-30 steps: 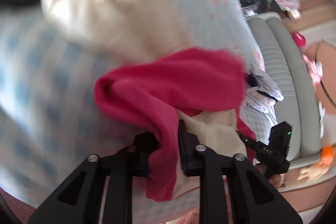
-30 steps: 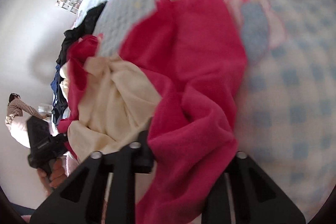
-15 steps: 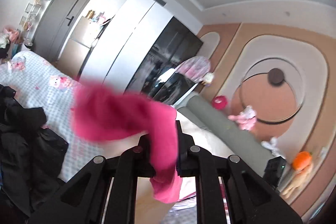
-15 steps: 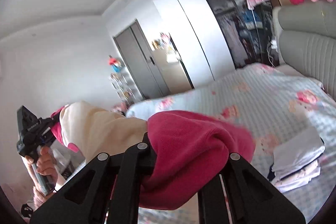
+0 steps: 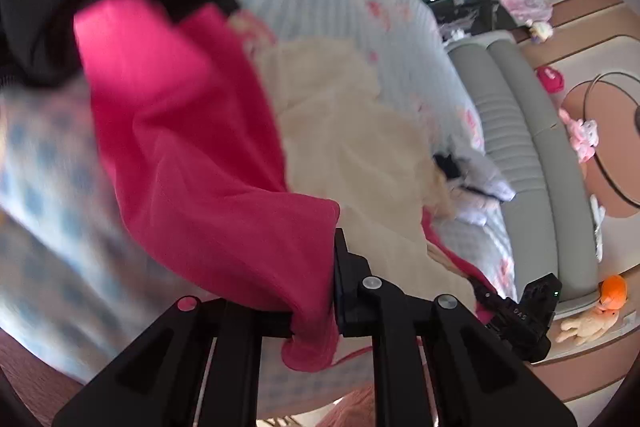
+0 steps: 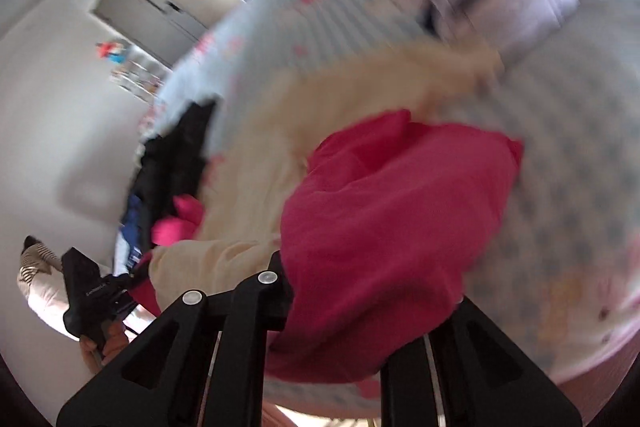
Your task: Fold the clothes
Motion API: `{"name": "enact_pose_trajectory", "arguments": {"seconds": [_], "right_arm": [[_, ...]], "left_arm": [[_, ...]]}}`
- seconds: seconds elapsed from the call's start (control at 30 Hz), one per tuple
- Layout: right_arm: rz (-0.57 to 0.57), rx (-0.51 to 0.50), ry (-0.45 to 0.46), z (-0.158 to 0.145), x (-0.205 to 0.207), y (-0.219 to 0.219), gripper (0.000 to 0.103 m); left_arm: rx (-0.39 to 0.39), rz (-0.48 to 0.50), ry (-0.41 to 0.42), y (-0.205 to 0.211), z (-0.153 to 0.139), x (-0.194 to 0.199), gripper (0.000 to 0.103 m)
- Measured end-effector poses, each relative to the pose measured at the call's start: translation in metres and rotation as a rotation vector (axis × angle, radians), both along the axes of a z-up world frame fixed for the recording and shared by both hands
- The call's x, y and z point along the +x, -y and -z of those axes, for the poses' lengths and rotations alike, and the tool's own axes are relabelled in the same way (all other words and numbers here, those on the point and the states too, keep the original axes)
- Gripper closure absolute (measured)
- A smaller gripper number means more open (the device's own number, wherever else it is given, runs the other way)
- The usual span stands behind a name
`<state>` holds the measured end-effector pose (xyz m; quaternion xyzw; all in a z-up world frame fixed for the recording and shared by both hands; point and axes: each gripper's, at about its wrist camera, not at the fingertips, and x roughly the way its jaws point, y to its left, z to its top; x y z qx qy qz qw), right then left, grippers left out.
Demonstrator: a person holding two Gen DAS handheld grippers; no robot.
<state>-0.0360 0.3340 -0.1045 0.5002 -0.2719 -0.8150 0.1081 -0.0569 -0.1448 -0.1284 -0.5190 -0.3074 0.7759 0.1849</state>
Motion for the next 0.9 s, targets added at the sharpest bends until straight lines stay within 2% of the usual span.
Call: {"name": "enact_pose_trajectory", "arguments": {"seconds": [0.1,0.17,0.2,0.27,0.37,0.57,0.63,0.7,0.77,0.9], "right_arm": [[-0.003,0.013,0.046,0.023,0.016,-0.007,0.087],[-0.009,0.023,0.067,0.034,0.027,-0.011,0.083],[-0.012,0.029,0.078,0.04,0.033,-0.013,0.08],[-0.023,0.046,0.097,0.044,0.044,-0.012,0.08],[-0.018,0.075,0.087,0.045,0.053,-0.008,0.081],[-0.021,0.054,-0.046,0.014,0.045,-0.004,0.08],[-0.004,0.037,-0.069,0.008,0.045,-0.011,0.08],[0.039,0.036,-0.061,0.006,0.045,-0.019,0.08],[0.034,0.02,-0.039,0.009,0.044,-0.023,0.08],[-0.024,0.0,0.009,0.019,0.043,-0.02,0.076]], "left_arm": [[-0.017,0.009,0.04,-0.005,0.027,0.015,0.081],[-0.003,0.008,0.069,0.0,0.044,0.022,0.065],[-0.008,0.008,0.084,-0.001,0.05,0.023,0.063],[-0.017,0.008,0.115,-0.004,0.062,0.026,0.063],[0.004,-0.006,0.12,-0.007,0.071,0.032,0.063],[0.099,-0.087,0.079,0.017,0.069,0.024,0.063],[0.062,-0.105,0.093,0.023,0.068,0.02,0.063],[0.034,-0.082,0.086,0.022,0.066,0.015,0.063],[0.043,-0.079,0.079,0.018,0.067,0.01,0.063],[0.143,-0.17,0.104,0.024,0.084,0.001,0.06]]}}
